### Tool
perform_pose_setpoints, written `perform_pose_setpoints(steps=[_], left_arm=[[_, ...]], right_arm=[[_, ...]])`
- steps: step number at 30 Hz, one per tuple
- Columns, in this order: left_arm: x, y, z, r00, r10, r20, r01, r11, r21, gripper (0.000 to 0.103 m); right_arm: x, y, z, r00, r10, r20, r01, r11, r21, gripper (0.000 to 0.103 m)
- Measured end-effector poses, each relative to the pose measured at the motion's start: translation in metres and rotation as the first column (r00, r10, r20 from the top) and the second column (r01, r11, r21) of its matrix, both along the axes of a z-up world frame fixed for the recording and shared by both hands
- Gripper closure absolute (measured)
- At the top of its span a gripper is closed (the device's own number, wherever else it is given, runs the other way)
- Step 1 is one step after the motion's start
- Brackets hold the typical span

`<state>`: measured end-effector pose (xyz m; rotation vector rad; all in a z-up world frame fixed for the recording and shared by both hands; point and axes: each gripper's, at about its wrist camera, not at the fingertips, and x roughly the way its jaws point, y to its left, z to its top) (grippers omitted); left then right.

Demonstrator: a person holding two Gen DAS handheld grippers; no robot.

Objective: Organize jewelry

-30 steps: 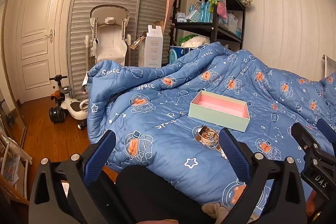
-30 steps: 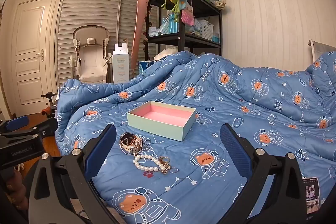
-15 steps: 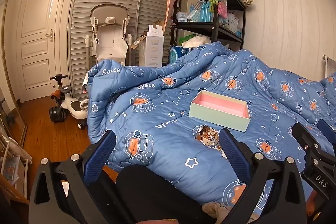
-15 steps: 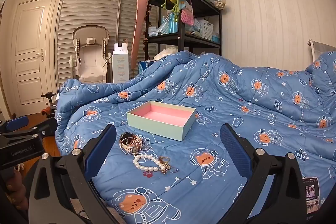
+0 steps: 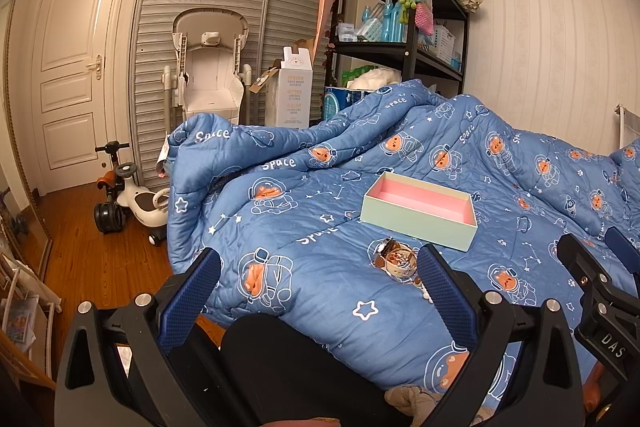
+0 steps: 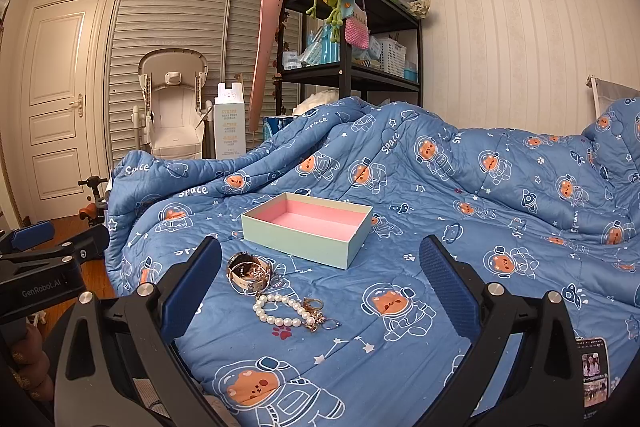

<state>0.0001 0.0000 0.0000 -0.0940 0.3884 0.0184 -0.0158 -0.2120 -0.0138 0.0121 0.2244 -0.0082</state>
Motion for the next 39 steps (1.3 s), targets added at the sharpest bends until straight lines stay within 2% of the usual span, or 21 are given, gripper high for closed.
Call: perform_pose_setpoints(steps=[39], left_arm=[[0.0000,0.0000,0.0000,1.000,0.000,-0.002,0.000,1.000,0.000,0.006]], right_arm=[[0.0016,0.0010,-0.0012,1.000,0.000,-0.002,0.000,1.000,0.001,0.005]])
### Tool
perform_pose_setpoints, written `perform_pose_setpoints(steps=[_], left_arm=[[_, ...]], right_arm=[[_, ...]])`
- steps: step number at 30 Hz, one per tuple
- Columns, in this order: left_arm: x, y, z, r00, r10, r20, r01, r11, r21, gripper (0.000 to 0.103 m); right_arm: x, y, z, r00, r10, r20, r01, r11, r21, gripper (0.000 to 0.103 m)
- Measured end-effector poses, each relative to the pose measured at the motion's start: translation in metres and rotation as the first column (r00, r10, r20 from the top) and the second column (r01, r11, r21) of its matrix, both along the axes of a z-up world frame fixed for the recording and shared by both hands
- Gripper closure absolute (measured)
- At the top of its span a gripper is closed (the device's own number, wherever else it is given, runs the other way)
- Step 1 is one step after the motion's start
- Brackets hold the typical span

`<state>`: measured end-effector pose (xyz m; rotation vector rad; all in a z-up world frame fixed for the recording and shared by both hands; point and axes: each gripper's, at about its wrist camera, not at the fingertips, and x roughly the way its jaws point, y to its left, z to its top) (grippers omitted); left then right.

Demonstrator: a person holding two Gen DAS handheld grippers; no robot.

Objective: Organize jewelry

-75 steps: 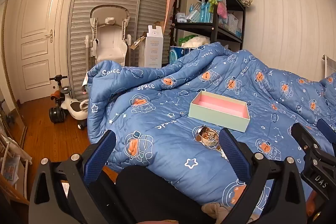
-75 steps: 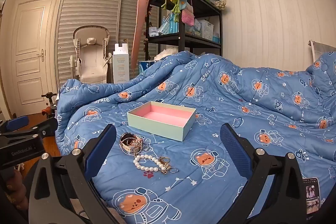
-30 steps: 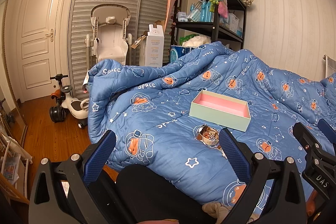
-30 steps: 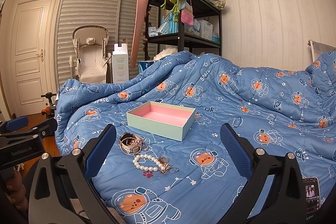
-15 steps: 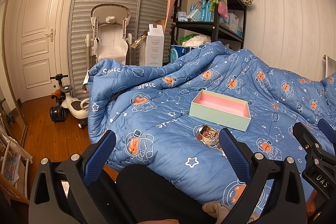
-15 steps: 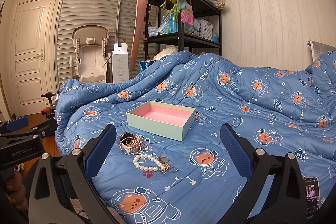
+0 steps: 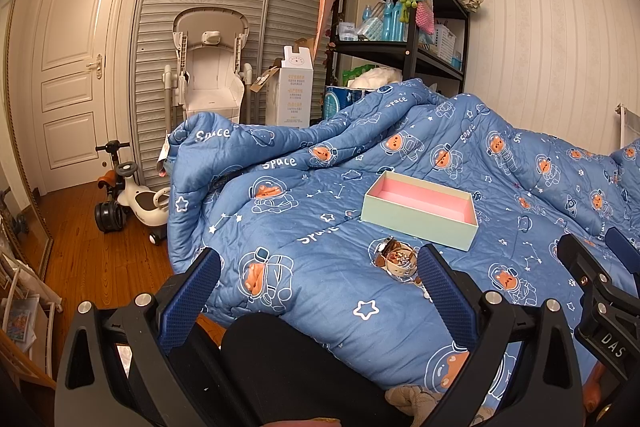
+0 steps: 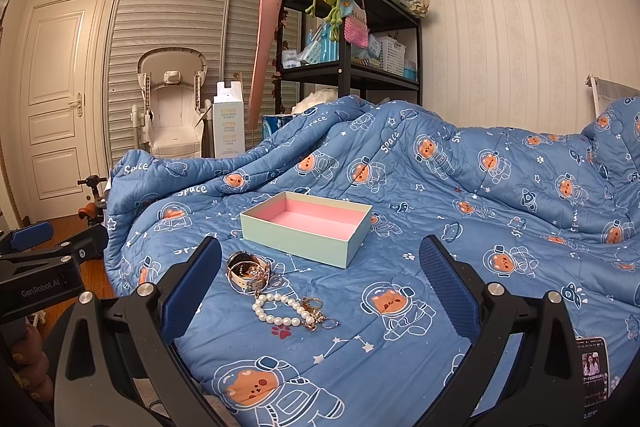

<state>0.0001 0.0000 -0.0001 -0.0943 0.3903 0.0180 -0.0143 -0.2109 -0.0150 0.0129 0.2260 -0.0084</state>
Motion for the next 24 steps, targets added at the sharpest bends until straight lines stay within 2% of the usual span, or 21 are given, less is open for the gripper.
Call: perform_pose_setpoints(steps=[24], left_arm=[[0.0002,-0.0001,-0.0001,1.000,-0.001,-0.002,0.001,1.000,-0.001,0.006]], right_arm=[[0.0014,-0.0050,-0.0010,1.000,0.009,-0.003,-0.009,1.000,0.003,0.005]])
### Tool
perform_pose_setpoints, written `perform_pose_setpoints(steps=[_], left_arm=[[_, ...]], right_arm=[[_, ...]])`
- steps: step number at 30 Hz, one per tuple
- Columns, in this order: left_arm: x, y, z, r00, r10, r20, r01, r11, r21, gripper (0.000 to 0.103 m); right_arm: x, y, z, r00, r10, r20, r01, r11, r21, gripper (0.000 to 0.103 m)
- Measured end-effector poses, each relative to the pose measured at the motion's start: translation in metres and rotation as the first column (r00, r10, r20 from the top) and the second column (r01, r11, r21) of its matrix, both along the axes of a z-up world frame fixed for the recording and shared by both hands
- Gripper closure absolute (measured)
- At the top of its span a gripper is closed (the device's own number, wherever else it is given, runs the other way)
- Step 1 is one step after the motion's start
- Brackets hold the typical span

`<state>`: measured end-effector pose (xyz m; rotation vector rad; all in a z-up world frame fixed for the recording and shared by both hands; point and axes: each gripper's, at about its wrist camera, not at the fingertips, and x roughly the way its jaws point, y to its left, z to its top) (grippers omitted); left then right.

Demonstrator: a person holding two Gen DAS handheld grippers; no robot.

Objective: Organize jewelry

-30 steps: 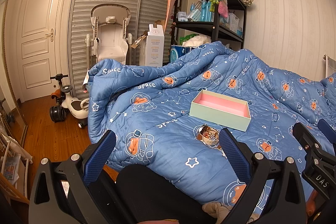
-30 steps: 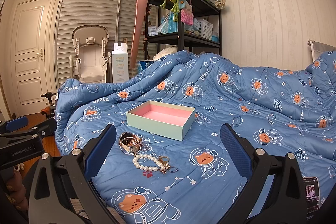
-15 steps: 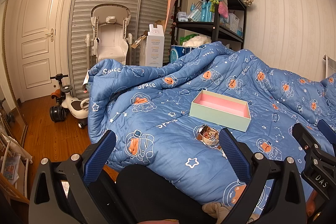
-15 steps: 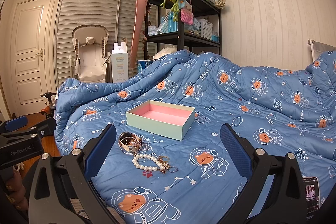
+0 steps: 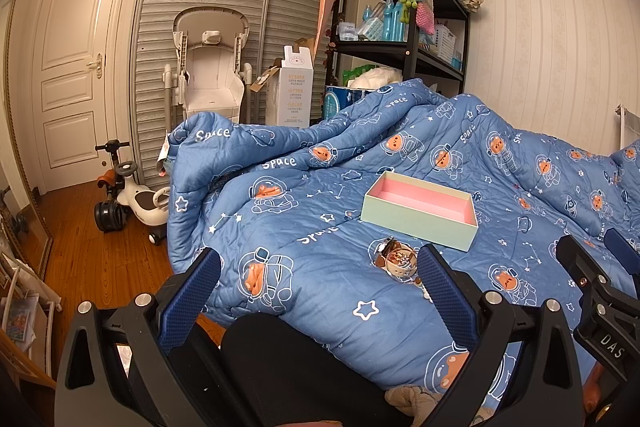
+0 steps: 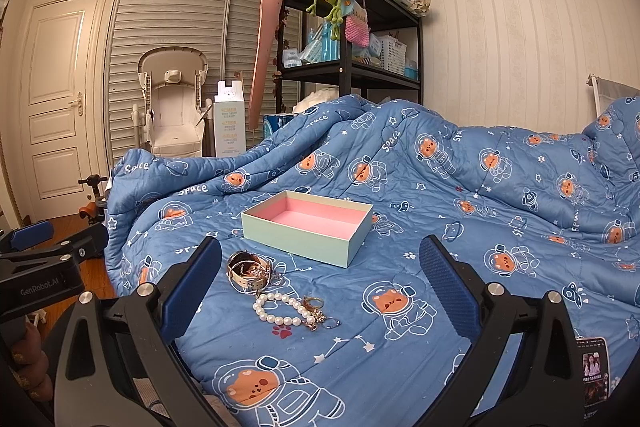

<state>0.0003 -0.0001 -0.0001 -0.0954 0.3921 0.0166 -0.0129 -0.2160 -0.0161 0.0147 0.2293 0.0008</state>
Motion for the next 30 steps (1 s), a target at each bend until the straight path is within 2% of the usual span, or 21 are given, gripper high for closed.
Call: perform_pose_setpoints(steps=[10,14,20,23,26,29,30], left_arm=[[0.015,0.003,-0.002,0.998,-0.038,-0.047,0.036,0.999,-0.028,0.006],[0.027,0.009,-0.006,0.992,-0.090,-0.090,0.084,0.994,-0.072,0.006],[0.053,0.001,-0.011,0.974,-0.169,-0.150,0.168,0.986,-0.022,0.006],[0.065,-0.010,-0.017,0.950,-0.240,-0.201,0.245,0.970,0.000,0.007],[0.075,-0.021,-0.028,0.932,-0.270,-0.240,0.284,0.958,0.026,0.007],[0.084,-0.025,-0.038,0.913,-0.300,-0.278,0.316,0.949,0.016,0.010],[0.088,-0.025,-0.041,0.907,-0.306,-0.290,0.322,0.947,0.008,0.015]], right_arm=[[0.019,0.002,-0.003,0.992,0.103,-0.076,-0.101,0.994,0.038,0.005],[0.036,-0.007,-0.009,0.977,0.131,-0.169,-0.123,0.991,0.060,0.005],[0.064,-0.023,-0.030,0.924,0.197,-0.328,-0.171,0.980,0.106,0.005],[0.079,-0.025,-0.040,0.881,0.249,-0.402,-0.211,0.968,0.135,0.005],[0.092,-0.026,-0.051,0.842,0.282,-0.460,-0.251,0.959,0.129,0.006],[0.099,-0.032,-0.055,0.830,0.281,-0.481,-0.256,0.959,0.117,0.011],[0.102,-0.035,-0.056,0.827,0.278,-0.488,-0.254,0.960,0.116,0.016]])
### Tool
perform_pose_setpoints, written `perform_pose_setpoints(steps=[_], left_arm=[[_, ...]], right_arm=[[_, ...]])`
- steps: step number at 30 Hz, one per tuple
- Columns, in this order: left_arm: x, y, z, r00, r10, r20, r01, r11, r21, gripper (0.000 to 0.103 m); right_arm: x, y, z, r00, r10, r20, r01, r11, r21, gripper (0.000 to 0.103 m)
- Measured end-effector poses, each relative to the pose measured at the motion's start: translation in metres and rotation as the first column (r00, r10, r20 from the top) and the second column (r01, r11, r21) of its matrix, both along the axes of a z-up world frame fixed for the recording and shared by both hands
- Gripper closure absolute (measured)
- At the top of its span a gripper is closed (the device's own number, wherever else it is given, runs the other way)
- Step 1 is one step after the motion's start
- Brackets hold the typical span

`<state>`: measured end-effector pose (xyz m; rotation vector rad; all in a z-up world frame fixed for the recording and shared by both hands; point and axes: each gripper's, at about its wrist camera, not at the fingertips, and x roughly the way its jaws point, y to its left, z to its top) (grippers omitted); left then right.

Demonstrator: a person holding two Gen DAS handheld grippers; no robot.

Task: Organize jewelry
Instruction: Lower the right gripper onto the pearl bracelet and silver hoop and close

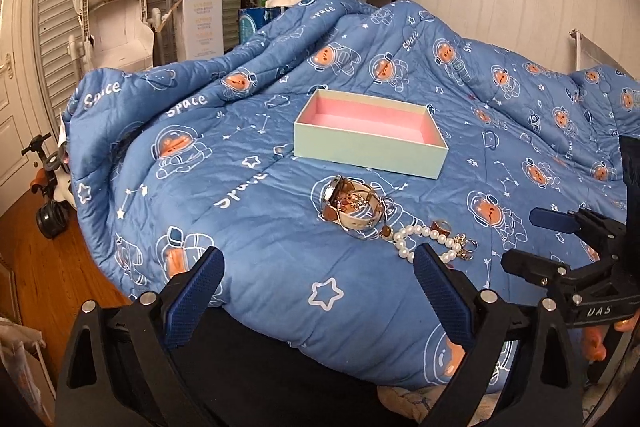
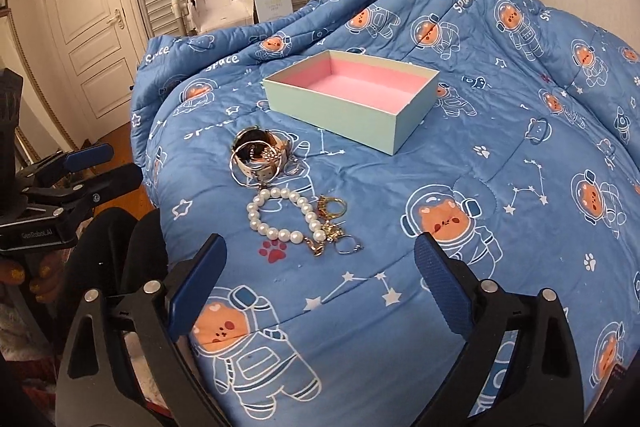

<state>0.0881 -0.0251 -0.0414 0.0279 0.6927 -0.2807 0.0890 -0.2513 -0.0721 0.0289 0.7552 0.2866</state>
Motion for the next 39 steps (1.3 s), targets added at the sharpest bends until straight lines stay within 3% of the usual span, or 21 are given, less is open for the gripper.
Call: perform_pose_setpoints(steps=[5,10,15,26,39], left_arm=[[0.015,-0.002,-0.012,0.998,-0.020,-0.060,0.019,0.999,-0.026,0.027],[0.028,0.001,-0.026,0.991,-0.025,-0.131,0.017,0.998,-0.064,0.046],[0.038,0.004,-0.038,0.981,-0.032,-0.193,0.013,0.995,-0.101,0.055],[0.062,-0.006,-0.051,0.973,-0.053,-0.227,0.032,0.995,-0.093,0.064],[0.100,-0.011,-0.059,0.940,-0.078,-0.333,0.002,0.974,-0.225,0.081]], right_arm=[[0.015,0.001,-0.007,0.993,0.096,-0.070,-0.097,0.995,-0.005,0.026],[0.021,0.016,-0.022,0.964,0.216,-0.155,-0.218,0.976,0.003,0.048],[0.028,0.015,-0.039,0.947,0.227,-0.229,-0.222,0.974,0.047,0.061],[0.055,0.016,-0.049,0.945,0.221,-0.240,-0.207,0.975,0.082,0.061],[0.076,-0.009,-0.059,0.915,0.262,-0.308,-0.147,0.924,0.352,0.061]])
